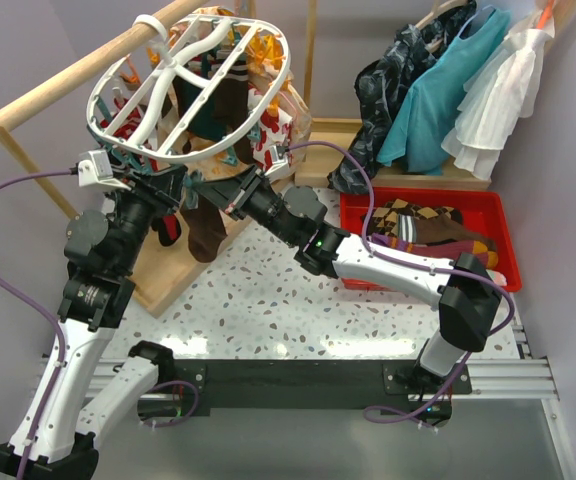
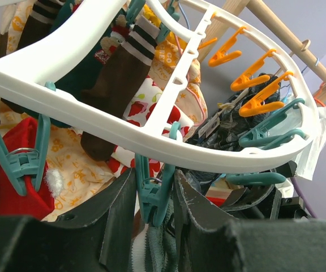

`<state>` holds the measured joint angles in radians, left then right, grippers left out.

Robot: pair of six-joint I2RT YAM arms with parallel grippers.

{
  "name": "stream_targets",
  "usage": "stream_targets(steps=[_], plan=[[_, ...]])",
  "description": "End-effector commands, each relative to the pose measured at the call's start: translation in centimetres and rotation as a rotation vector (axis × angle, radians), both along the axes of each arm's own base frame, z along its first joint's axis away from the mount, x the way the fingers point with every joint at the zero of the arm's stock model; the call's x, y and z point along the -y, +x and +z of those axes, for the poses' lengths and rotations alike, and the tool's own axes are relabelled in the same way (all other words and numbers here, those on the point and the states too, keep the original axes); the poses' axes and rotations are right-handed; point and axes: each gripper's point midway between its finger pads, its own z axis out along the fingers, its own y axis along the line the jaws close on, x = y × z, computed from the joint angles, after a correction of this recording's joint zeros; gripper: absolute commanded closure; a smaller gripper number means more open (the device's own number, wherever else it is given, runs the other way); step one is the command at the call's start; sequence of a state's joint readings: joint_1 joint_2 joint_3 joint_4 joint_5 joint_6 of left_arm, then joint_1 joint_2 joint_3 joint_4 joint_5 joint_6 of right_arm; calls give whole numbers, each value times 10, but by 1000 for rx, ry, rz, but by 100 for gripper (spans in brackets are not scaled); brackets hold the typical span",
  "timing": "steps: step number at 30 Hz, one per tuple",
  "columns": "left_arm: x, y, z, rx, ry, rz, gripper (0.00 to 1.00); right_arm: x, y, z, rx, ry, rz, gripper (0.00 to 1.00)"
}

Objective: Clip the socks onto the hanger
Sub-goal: Clamp the sock onto the hanger.

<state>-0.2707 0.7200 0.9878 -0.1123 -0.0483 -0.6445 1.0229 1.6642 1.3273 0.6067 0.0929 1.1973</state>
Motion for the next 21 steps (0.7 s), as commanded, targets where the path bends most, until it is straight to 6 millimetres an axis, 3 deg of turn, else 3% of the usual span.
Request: stream_targets(steps=[1,4,6,10,13,21], plan=[[9,-1,-7,-19,-13,-48,100,3,-3,38,44,115,-15,100],[9,-1,-8,-22,-17,-48,99,3,-3,39,46,115,-14,100],[9,-1,-9,-25,-16,-48,93,3,-3,39,47,117,-12,100],[9,-1,-9,-23,-14,-48,67,3,-2,39,47,118,-15,100],[8,-3,-6,-13,-8,-47,54,3,-2,41,48,121,-17,100],[7,-4,-5,-9,3,-45,41,3,-3,44,57,124,-14,100]])
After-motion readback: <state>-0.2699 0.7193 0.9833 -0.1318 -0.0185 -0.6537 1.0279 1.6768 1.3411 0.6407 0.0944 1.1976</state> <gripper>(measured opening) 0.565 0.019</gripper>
